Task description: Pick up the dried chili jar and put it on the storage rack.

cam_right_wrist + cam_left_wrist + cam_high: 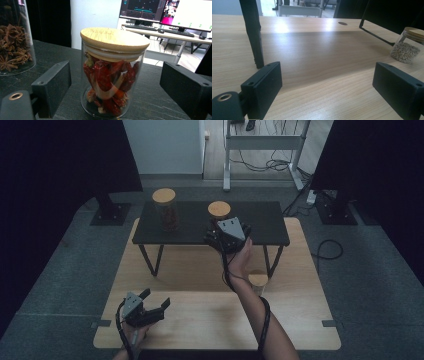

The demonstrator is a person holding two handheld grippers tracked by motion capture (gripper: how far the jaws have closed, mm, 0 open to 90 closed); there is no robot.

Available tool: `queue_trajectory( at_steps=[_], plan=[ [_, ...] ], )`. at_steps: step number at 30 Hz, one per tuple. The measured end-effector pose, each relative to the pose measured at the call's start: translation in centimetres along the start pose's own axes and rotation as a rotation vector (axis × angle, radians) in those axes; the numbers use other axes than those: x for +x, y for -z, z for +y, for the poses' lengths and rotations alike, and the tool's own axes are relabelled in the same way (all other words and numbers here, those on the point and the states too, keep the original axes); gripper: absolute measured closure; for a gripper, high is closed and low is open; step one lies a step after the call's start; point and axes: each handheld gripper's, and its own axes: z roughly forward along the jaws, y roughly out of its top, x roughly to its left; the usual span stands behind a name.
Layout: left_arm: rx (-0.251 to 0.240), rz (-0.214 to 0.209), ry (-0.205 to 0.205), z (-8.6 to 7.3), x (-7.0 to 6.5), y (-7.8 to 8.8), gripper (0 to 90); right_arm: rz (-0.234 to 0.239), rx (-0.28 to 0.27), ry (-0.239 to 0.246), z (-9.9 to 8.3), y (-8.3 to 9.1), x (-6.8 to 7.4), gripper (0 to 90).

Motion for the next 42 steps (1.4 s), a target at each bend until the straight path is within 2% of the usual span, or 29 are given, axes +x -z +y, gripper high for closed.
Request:
queue_trajectory(
  at_steps=[12, 17, 23, 27, 42],
  plan=[
    [0.008, -0.002, -0.007, -0.1, -0.2, -0.1, 8.4, 0.017, -0.001, -0.017, -0.9, 1.5, -0.8, 9.9],
    [0.003, 0.001, -0.013, 0.0, -0.4, 0.0, 8.4, 0.011, -0.013, -0.024, -1.7, 2.6, -1.3, 9.9],
    [0.012, -0.005, -0.025, 0.0, -0.6, -0.2, 8.4, 0.025, -0.025, -0.029, -3.0, 4.4, -1.9, 10.0],
    [0.014, -0.007, -0.026, -0.1, -0.7, -0.2, 8.4, 0.023, -0.033, 0.002, -3.9, 5.5, -1.7, 9.9],
    [0.015, -0.007, -0.028, -0.1, -0.7, -0.2, 8.4, 0.028, -0.035, -0.035, -6.1, 7.7, -1.8, 9.8]
  ],
)
